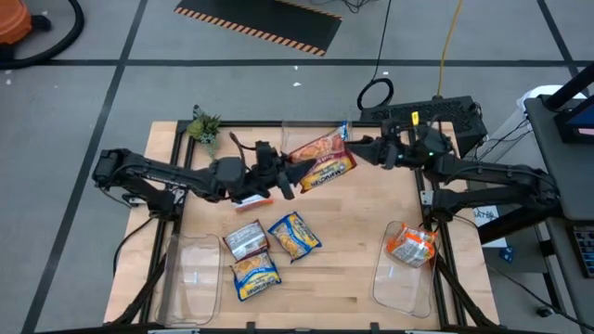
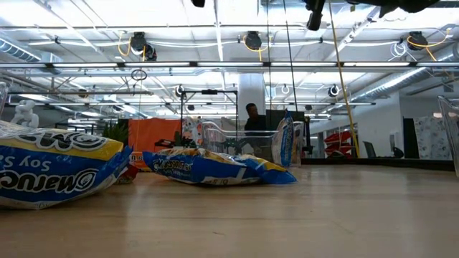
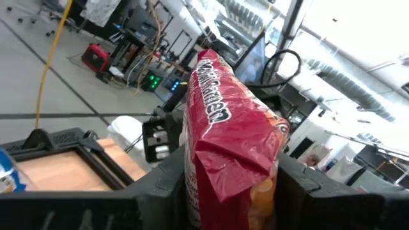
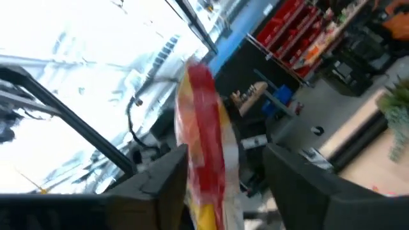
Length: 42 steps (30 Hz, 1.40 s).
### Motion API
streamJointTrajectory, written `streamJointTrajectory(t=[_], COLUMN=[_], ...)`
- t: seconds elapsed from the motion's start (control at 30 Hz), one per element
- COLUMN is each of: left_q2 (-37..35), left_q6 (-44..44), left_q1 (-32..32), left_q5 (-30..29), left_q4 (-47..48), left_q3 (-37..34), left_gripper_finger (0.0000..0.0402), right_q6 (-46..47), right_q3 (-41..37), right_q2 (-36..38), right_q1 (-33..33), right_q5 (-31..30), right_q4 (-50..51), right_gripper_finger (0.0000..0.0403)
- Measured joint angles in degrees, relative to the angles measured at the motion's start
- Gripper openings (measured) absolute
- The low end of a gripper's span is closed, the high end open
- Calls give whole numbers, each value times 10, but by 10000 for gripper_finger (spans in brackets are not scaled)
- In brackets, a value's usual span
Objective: Sort Maruchan noodles
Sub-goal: Put the right red noodle pack into the bottom left transparent bin
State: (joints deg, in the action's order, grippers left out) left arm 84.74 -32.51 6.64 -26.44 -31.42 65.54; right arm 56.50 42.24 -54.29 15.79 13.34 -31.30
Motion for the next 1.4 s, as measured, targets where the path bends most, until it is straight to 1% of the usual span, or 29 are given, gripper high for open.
streamJointTrajectory(t=[0.1, 0.2, 0.27, 0.4, 0.57, 0.73, 0.93, 1.1, 1.23, 1.4], left_q2=[-14, -35, -51, -103, -167, -213, -223, -221, -221, -211], left_q6=[15, 24, 33, 35, 38, 35, 21, 4, -8, -8], left_q1=[8, 14, 15, 15, 22, 22, 34, 65, 105, 166], left_q5=[0, 1, 11, 27, 51, 113, 178, 229, 242, 267], left_q4=[-1, 1, 7, 58, 219, 427, 643, 805, 919, 1078], left_q3=[-1, -1, -1, 1, 27, 84, 182, 246, 266, 267], left_gripper_finger=[144, 144, 144, 143, 143, 143, 143, 143, 143, 143], right_q6=[10, 11, 11, 6, -6, 7, 61, 67, 71, 80], right_q3=[0, 0, 0, 0, 0, 0, 0, 0, 0, 0], right_q2=[20, 40, 55, 77, 82, 79, 76, 73, 73, 73], right_q1=[12, 21, 22, 22, 21, 21, 21, 21, 21, 21], right_q5=[1, 1, 1, 2, 2, 2, 3, 2, 0, -11], right_q4=[-3, 2, 5, 16, 24, 36, 46, 82, 113, 114], right_gripper_finger=[220, 238, 243, 242, 238, 238, 238, 238, 238, 238])
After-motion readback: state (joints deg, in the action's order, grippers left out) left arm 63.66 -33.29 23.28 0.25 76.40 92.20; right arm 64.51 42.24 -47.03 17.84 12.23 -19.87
